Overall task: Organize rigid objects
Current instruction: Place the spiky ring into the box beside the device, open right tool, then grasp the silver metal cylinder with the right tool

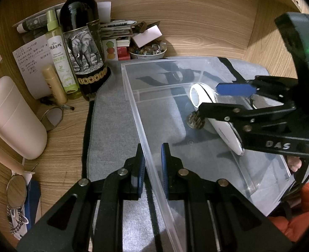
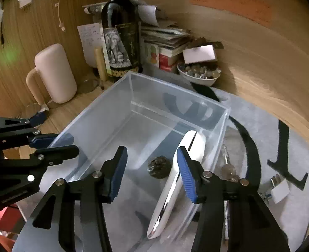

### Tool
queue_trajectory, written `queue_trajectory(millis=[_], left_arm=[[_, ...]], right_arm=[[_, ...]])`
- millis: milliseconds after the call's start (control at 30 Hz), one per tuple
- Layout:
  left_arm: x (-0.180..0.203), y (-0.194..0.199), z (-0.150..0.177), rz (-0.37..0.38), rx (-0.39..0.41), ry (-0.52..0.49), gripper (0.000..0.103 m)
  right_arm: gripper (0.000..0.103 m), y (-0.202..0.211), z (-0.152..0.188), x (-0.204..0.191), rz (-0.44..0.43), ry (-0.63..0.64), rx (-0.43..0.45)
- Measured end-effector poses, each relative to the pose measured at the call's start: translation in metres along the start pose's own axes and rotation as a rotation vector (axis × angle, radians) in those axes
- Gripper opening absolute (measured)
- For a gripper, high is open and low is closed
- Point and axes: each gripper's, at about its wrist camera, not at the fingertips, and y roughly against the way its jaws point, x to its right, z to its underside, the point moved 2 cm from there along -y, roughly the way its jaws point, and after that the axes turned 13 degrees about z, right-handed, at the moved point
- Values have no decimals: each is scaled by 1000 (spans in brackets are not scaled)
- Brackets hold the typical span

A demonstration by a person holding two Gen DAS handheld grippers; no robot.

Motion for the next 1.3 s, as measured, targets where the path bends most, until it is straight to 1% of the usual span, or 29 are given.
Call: queue_trajectory(millis=[100, 300, 433, 567, 667, 833, 1000, 1067, 1167, 1300], left_arm=[[1, 0, 0, -4, -1, -4, 13], [3, 0, 1, -8, -1, -8, 13], [3, -1, 0, -9, -2, -9, 13], [3, -1, 1, -11, -1, -11, 13], [3, -1, 1, -11, -2, -12, 13], [3, 0, 1, -14, -1, -13, 13], [2, 1, 1, -9, -1, -6, 13], [1, 1, 1, -11, -2, -6, 13], [1, 1, 1, -13, -2, -9, 13], [1, 1, 2, -17, -2, -12, 13]], right_arm=[[54, 9, -1, 6, 13, -15, 27], [56, 29, 0, 27, 51, -59, 70], [57, 43, 6, 49, 99, -104, 94], [61, 53, 21, 77, 152, -160, 88], [61, 57, 38, 98, 217, -197, 63], [61, 54, 68, 126, 269, -257, -9], [61, 42, 99, 135, 285, -285, -90], [61, 37, 107, 137, 286, -290, -109], [61, 28, 113, 140, 287, -306, -131], [61, 21, 113, 145, 276, -324, -133]])
